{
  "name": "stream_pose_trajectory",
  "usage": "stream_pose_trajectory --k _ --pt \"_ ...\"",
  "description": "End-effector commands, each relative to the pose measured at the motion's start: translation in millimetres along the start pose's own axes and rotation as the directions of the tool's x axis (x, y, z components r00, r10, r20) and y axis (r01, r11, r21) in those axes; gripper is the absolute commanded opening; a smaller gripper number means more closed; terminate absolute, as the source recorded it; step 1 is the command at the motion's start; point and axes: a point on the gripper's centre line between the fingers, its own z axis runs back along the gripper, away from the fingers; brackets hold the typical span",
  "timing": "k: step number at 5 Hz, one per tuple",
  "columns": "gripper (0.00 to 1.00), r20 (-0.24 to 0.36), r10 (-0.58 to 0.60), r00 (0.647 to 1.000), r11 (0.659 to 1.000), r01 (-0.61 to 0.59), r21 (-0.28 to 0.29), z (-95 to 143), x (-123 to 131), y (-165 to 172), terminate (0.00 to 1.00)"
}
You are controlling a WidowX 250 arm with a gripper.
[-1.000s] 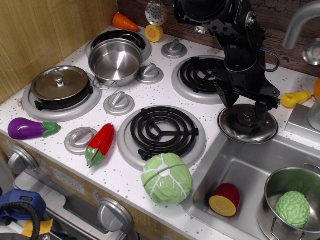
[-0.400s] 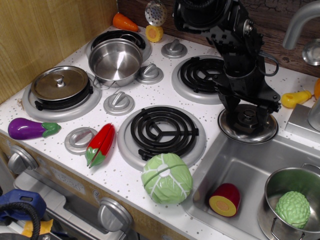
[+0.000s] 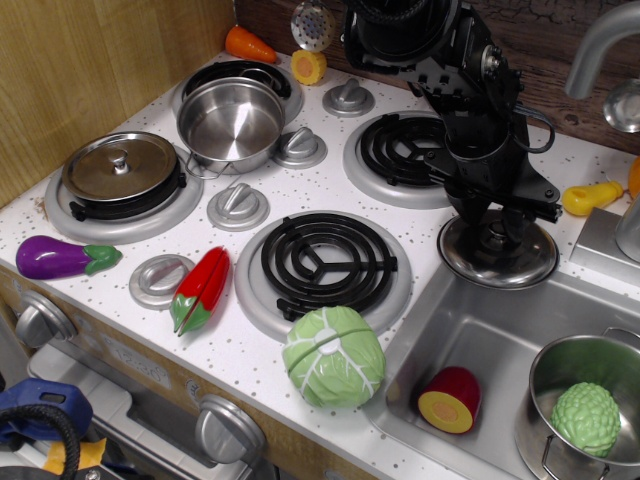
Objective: Put lid on stove
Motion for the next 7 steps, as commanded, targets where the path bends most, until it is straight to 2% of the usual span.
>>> stream_pose_trajectory --k 1,2,3,6,7 --pt "0.0 0.026 -0.002 1.0 1.0 0.002 0.004 8 5 -1 0.0" --pt "0.0 0.014 -0.021 1.0 1.0 0.021 0.014 16 11 -1 0.0" --pt "0.0 -0.032 -0.052 0.998 0.996 0.054 0.066 39 23 6 0.0" --pt "0.0 0.037 -0.206 0.978 0.962 0.196 0.193 62 38 52 0.0" --pt "0.0 0.078 -0.237 0.968 0.951 0.215 0.221 54 41 63 0.0"
